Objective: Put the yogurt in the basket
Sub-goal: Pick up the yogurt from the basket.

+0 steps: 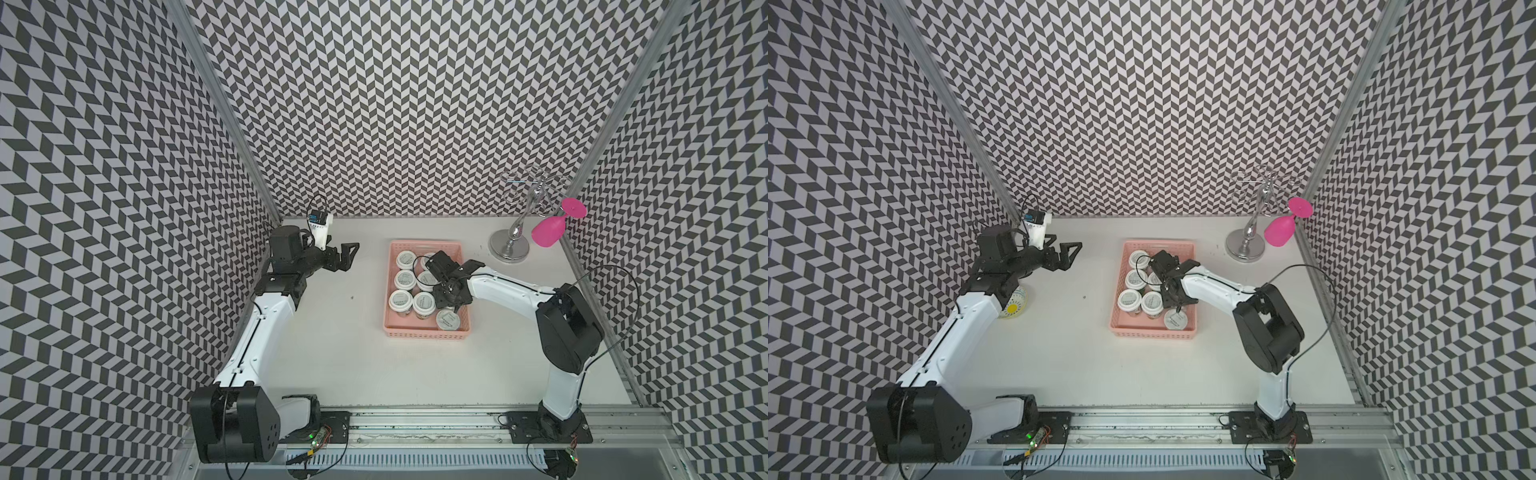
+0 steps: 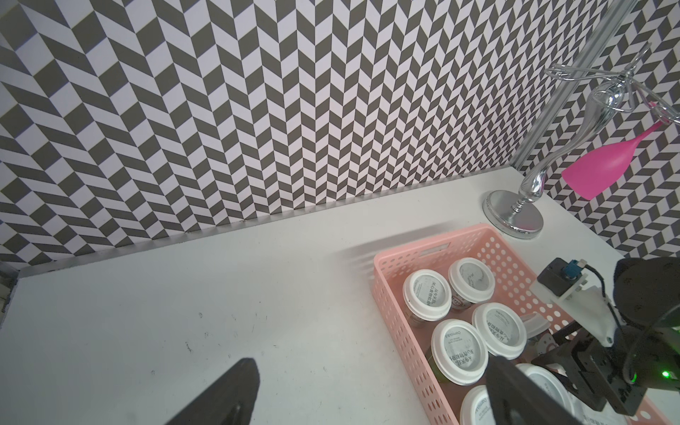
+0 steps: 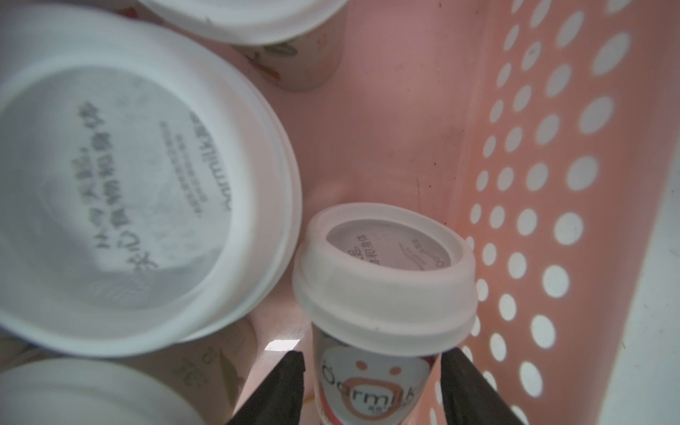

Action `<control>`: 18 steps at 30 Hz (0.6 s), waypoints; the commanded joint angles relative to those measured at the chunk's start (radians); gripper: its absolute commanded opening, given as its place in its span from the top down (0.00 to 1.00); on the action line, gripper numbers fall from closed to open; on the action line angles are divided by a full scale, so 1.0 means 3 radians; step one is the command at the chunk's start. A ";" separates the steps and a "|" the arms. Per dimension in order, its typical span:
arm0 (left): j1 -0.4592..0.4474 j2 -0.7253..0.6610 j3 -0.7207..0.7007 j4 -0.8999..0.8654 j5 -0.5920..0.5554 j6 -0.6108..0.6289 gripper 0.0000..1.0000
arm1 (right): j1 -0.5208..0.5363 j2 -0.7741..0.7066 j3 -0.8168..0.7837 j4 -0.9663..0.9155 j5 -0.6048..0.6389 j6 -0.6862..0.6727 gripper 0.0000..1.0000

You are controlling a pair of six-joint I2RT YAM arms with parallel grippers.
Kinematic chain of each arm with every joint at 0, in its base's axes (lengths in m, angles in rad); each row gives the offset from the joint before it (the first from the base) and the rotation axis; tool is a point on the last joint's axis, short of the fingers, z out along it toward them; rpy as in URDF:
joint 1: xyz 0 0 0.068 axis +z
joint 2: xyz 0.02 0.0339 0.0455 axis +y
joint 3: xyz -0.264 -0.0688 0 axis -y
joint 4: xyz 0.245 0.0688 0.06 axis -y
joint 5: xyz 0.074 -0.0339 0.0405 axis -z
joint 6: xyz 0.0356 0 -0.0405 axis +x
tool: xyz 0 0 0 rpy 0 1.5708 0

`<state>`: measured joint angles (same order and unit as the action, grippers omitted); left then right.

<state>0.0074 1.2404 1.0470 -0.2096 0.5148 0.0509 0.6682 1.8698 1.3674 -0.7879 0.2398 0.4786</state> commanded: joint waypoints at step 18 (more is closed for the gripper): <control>0.0024 -0.0044 -0.0008 0.0085 0.0079 -0.0007 0.00 | -0.0032 0.0030 -0.0099 0.0161 -0.0083 0.0364 0.35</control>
<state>0.0074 1.2404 1.0470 -0.2096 0.5209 0.0509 0.6624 1.8545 1.3540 -0.7753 0.2207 0.5472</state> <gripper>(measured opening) 0.998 0.656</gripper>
